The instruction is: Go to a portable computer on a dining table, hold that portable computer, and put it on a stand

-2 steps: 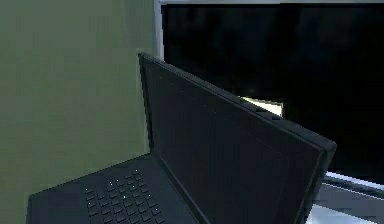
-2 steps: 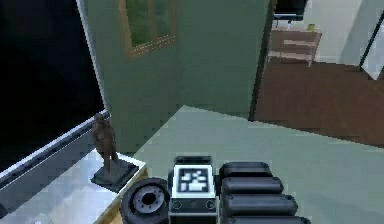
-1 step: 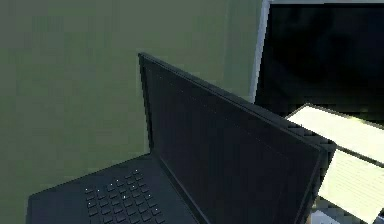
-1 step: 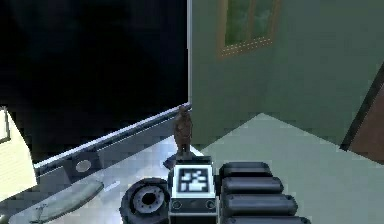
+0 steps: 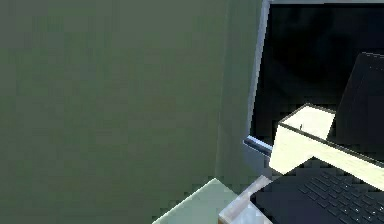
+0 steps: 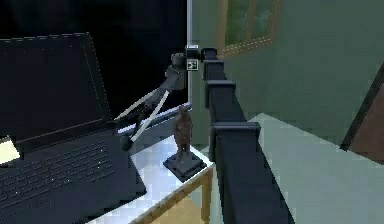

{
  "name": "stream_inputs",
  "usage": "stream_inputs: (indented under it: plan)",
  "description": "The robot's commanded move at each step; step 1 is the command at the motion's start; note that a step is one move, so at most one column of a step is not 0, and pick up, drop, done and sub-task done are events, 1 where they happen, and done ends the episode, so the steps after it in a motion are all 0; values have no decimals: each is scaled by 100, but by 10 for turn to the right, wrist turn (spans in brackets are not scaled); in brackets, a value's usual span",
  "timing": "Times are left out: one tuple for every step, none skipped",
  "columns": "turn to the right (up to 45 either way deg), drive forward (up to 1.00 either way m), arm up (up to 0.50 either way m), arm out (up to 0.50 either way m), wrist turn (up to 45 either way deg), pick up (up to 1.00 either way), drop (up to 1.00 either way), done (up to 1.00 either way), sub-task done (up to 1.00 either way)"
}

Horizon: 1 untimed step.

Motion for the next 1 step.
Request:
stream_inputs:
  plan:
    - [0, 0, 0, 0, 390, 0, 0, 0, 0]
